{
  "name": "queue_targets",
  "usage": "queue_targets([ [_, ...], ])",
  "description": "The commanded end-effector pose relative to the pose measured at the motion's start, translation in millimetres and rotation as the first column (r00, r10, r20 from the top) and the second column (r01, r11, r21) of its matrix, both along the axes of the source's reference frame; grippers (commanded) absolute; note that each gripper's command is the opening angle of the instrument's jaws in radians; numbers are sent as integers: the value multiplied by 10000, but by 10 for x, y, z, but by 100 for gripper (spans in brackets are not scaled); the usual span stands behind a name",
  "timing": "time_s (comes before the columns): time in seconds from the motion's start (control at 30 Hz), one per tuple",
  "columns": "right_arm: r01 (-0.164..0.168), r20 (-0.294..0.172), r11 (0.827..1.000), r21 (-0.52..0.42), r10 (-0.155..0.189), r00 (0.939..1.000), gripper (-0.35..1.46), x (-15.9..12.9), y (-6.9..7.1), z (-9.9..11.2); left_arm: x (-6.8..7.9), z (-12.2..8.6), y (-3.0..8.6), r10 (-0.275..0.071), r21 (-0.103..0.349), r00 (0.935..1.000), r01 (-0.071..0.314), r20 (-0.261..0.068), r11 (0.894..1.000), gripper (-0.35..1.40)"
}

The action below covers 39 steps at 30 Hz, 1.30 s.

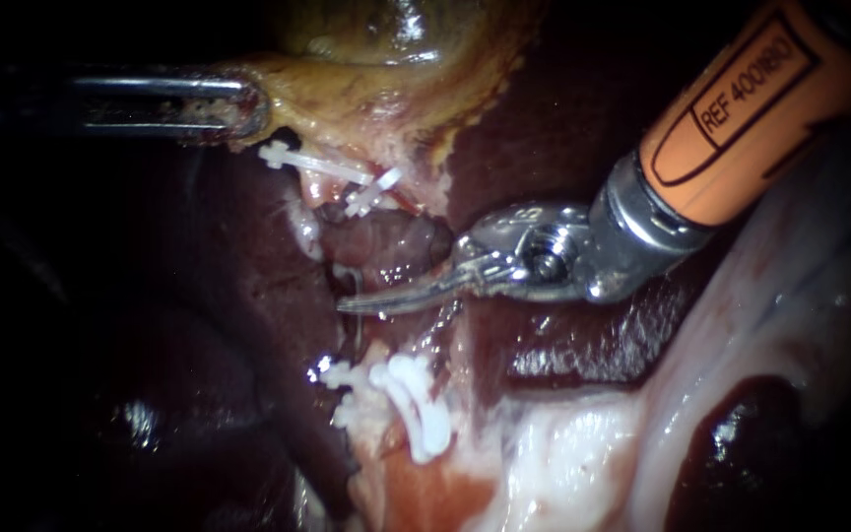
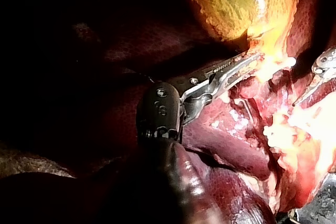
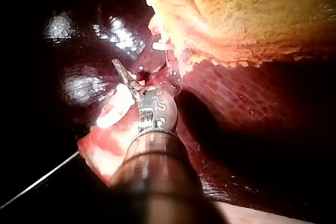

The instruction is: Go back from the cut right tube

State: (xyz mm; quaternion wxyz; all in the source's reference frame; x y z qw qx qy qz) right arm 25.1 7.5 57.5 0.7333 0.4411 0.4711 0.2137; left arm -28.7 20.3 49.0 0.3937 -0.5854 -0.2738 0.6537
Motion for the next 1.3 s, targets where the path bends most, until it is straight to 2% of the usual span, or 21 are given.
queue_targets([
  [0.03, 124, -46, 9999, 42, -123, 9999, -35, 0, -1, 0, 0, 0, 0, 4, 1, 10000, -4, 4, 10000, -35],
  [0.07, 126, -47, 9999, 38, -126, 9999, -35, 0, -1, 1, 0, 0, 0, 4, 1, 10000, -4, 4, 10000, -35],
  [0.1, 131, -49, 9999, 33, -131, 9999, -11, 0, -2, 1, 0, 1, 0, 5, 2, 10000, -5, 5, 10000, -35],
  [0.13, 135, -50, 9999, 25, -135, 9999, 47, 0, -3, 2, 0, 1, 0, 5, 2, 10000, -5, 5, 10000, -35],
  [0.17, 137, -49, 9999, 19, -137, 9999, 81, 0, -4, 2, 0, 1, 0, 5, 2, 10000, -5, 5, 10000, -35],
  [0.2, 103, -35, 9999, 3, -103, 9999, 106, 2, -4, 4, 0, 1, 1, 5, 2, 10000, -5, 5, 10000, -35],
  [0.23, -37, 15, 10000, -48, 37, 10000, 123, 3, -4, 4, 0, 1, 0, 5, 2, 10000, -5, 5, 10000, -35],
  [0.27, -262, 94, 9996, -129, 264, 9996, 130, 5, -4, 5, 0, 1, 0, 5, 2, 10000, -5, 5, 10000, -35],
  [0.3, -494, 174, 9986, -211, 497, 9986, 133, 6, -4, 6, 0, 1, 0, 5, 2, 10000, -5, 5, 10000, -35],
  [0.53, -762, 326, 9962, -431, 776, 9964, 143, 5, -3, 6, 1, 1, 1, 7, 2, 10000, -7, 6, 10000, -35],
  [0.57, -700, 298, 9952, -678, 721, 9970, 143, 3, -3, 5, 1, 1, 1, 8, 2, 10000, -8, 7, 10000, -35],
  [0.63, -854, 331, 9879, -1298, 904, 9954, 143, -4, -3, 2, 1, 1, 1, 9, 2, 10000, -9, 7, 10000, -35],
  [0.67, -971, 496, 9794, -1770, 1074, 9930, 143, -11, -4, 0, 2, 1, 1, 11, 2, 10000, -11, 9, 10000, -35],
  [0.73, -915, 677, 9653, -2446, 1111, 9915, 143, -20, -5, -5, 2, 2, 1, 12, 2, 10000, -12, 9, 10000, -35],
  [0.83, -482, 1269, 9333, -3559, 994, 9869, 145, -36, -7, -10, 2, 5, 2, 13, -1, 10000, -13, 10, 10000, -35],
  [0.9, 48, 1750, 9045, -4264, 773, 9815, 145, -48, -6, -13, 3, 6, 3, 14, -5, 10000, -14, 9, 10000, -35],
  [0.97, 556, 2290, 8802, -4713, 613, 9715, 145, -62, -5, -15, 3, 7, 3, 14, -8, 10000, -14, 8, 10000, -35],
  [1.07, 1086, 2894, 8486, -5178, 543, 9557, 143, -84, -3, -19, 3, 7, 3, 13, -8, 10000, -13, 7, 10000, -35],
  [1.2, 1482, 3362, 8254, -5448, 531, 9403, 143, -109, 2, -24, 2, 7, 3, 11, -8, 10000, -11, 6, 10000, -35],
  [1.23, 1512, 3434, 8235, -5469, 559, 9375, 143, -114, 3, -25, 2, 7, 3, 10, -9, 10000, -10, 6, 10000, -35],
  [1.3, 1609, 3672, 8236, -5439, 612, 9281, 142, -125, 2, -27, 2, 7, 2, 8, -12, 10000, -8, 3, 10000, -35],
])
